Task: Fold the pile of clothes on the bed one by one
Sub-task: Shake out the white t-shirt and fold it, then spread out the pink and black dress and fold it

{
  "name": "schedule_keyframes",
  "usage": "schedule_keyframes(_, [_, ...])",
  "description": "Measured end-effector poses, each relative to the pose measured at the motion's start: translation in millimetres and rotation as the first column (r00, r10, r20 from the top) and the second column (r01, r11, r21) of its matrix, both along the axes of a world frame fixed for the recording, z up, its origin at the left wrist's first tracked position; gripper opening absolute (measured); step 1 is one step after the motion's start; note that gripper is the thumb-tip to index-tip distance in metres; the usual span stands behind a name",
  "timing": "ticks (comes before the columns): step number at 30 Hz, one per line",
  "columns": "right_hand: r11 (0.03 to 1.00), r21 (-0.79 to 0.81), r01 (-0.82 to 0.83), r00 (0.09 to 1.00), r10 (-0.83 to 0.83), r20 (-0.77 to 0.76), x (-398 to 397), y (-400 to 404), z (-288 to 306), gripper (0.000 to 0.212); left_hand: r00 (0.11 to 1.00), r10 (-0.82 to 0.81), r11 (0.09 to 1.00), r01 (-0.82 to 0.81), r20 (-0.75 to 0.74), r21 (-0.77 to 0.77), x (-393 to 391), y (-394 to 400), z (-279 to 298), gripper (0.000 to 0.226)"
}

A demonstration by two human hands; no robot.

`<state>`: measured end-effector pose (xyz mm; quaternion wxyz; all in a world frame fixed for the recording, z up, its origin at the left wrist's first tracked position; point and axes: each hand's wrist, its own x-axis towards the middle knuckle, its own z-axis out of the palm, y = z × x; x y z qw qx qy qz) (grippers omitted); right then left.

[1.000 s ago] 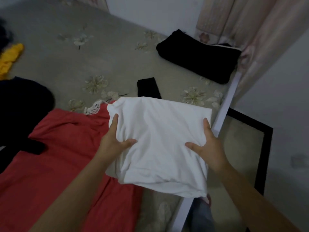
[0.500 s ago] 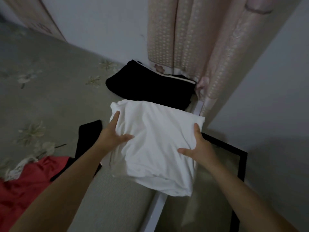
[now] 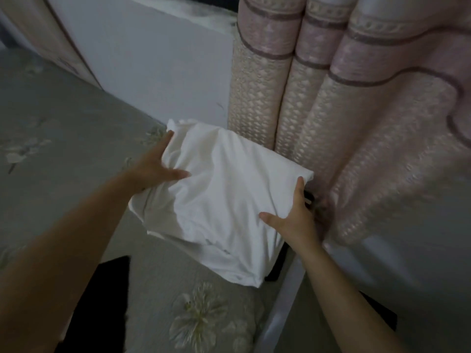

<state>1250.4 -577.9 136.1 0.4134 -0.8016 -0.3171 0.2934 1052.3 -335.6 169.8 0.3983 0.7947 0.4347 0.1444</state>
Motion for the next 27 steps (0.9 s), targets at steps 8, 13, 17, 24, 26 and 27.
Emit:
schedule_keyframes(8, [0.806,-0.582,-0.111,0.952,0.255,0.171,5.7,44.8,-95.3,0.083,0.713,0.032,0.984,0.102,-0.7,0.148,49.5,-18.2,-115.2,0.073])
schedule_keyframes(13, [0.76,-0.61,-0.225,0.843,0.466,0.269,1.4,45.8,-110.3,0.074,0.655,-0.038,0.994,0.102,-0.754,0.039,34.3,-76.4,-152.4,0.058])
schedule_keyframes(17, [0.695,-0.594,-0.406,0.665,0.67,0.329,-7.2,59.6,-97.2,0.07,0.649,0.138,0.989,-0.058,-0.748,0.133,8.5,-109.2,-140.0,0.055])
schedule_keyframes(24, [0.504,-0.519,-0.69,0.298,0.852,0.43,-80.6,93.3,-59.6,0.063,0.526,0.54,0.829,-0.469,-0.657,0.305,-76.8,-181.3,-88.6,0.057])
schedule_keyframes(26, [0.425,-0.494,-0.758,0.202,0.874,0.442,-121.0,94.2,-45.9,0.061,0.458,0.626,0.757,-0.551,-0.631,0.351,-108.5,-212.7,-73.0,0.057])
schedule_keyframes(27, [0.383,-0.481,-0.789,0.156,0.881,0.447,-142.0,91.9,-38.7,0.059,0.417,0.676,0.707,-0.598,-0.607,0.377,-124.9,-229.5,-65.2,0.057])
